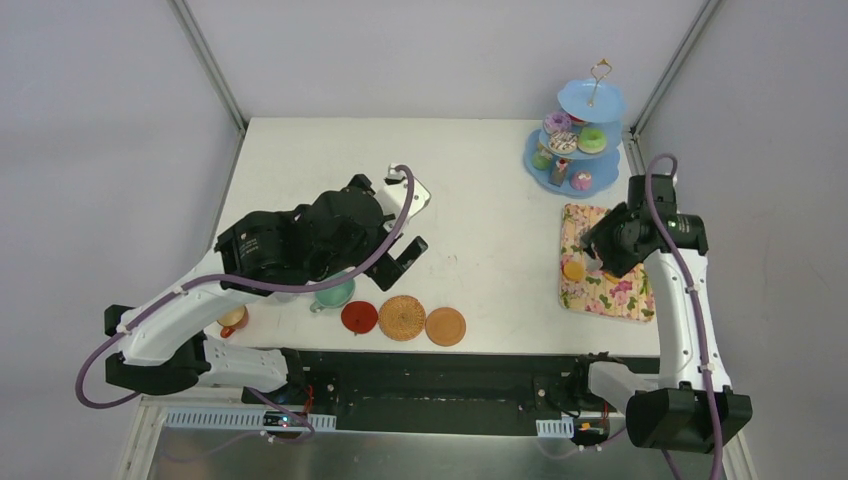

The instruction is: Serve the afternoon tea

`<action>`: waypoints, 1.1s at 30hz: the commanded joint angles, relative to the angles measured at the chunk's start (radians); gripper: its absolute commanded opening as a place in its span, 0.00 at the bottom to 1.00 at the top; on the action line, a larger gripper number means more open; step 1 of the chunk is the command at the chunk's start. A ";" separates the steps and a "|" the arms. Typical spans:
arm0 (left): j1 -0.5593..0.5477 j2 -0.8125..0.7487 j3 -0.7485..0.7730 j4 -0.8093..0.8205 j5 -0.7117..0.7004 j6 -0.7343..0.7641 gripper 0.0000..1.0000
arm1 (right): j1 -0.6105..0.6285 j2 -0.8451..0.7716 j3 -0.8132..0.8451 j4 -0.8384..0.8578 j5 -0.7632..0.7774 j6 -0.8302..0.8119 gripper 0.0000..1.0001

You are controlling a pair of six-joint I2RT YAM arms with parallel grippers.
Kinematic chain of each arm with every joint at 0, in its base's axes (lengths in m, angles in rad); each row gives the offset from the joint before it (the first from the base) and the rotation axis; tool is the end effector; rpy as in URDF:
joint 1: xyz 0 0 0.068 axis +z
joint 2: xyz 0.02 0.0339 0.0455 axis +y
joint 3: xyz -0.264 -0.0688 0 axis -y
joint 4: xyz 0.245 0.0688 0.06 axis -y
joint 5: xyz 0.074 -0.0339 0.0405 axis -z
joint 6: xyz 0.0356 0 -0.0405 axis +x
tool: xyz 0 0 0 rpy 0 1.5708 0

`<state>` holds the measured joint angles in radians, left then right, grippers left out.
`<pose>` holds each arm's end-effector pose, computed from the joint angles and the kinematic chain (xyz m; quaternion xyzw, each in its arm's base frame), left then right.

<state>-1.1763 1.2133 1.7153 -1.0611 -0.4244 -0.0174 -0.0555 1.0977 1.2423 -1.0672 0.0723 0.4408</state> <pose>0.0918 -0.1825 0.4748 0.3829 0.7714 -0.1138 0.4953 0.1992 -0.0136 0.3559 0.2438 0.9155 0.0273 0.3189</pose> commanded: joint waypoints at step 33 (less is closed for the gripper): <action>0.015 -0.043 -0.012 0.022 -0.011 0.040 1.00 | 0.127 0.200 -0.052 -0.075 -0.022 0.388 0.52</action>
<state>-1.1702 1.1725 1.7081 -1.0584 -0.4061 -0.0021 0.0345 1.2812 1.1484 -1.1122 0.0235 0.7967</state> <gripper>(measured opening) 0.995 0.524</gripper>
